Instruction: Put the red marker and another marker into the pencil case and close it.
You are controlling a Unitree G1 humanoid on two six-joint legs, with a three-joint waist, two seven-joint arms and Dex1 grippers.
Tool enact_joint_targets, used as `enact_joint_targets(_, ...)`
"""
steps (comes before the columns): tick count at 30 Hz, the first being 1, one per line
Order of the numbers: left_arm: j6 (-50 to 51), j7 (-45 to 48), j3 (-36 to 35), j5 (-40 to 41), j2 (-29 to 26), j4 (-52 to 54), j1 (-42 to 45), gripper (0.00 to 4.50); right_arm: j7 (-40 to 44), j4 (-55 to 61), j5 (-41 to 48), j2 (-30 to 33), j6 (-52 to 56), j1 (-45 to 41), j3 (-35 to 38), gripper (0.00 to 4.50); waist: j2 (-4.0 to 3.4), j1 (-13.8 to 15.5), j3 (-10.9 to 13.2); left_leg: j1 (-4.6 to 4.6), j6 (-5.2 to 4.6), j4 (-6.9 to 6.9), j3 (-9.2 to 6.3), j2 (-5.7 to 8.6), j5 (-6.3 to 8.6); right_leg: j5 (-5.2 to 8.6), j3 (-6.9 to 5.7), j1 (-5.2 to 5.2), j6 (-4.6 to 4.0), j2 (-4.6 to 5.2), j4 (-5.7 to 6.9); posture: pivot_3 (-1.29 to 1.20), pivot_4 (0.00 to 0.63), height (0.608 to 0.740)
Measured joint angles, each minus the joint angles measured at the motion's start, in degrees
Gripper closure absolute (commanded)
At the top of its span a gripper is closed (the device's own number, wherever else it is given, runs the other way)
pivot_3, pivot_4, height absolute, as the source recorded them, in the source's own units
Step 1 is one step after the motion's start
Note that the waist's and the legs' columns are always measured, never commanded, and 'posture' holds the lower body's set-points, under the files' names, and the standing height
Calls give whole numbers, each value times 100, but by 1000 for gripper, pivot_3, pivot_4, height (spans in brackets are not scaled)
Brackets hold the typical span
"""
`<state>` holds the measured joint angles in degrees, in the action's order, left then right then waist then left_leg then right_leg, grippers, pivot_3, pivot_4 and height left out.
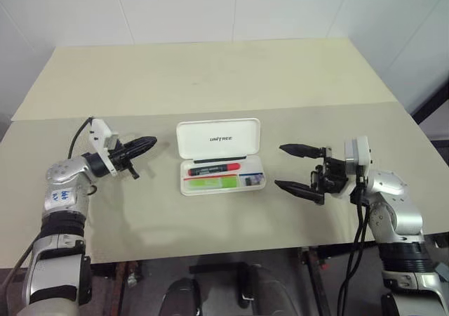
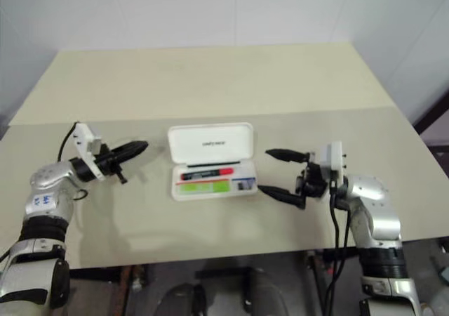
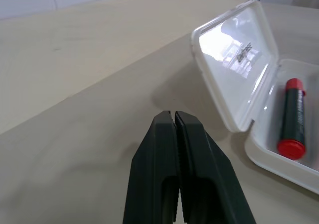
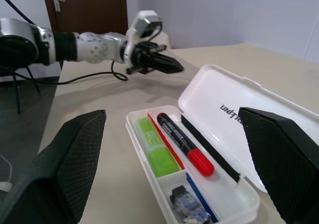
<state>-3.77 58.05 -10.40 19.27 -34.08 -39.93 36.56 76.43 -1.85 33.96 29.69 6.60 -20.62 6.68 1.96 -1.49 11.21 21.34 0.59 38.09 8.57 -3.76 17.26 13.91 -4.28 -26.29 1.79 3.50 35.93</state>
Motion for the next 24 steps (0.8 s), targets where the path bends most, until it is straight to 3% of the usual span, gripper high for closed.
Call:
enact_joint_targets(15,122,-771,458,-587,951,-523,648,4453,30,-57,-88,1,-55,34,-115,0,1,-8,0,1,1,0,0,1,-2,-1,1,-1,2,-1,0,0,150,740)
enact_joint_targets(24,-148,82,501,-572,607,143,605,4453,18,-54,-116,1,-59,175,-156,0,1,-10,0,1,4,0,0,0,-3,-1,1,-1,2,-2,0,0,150,740)
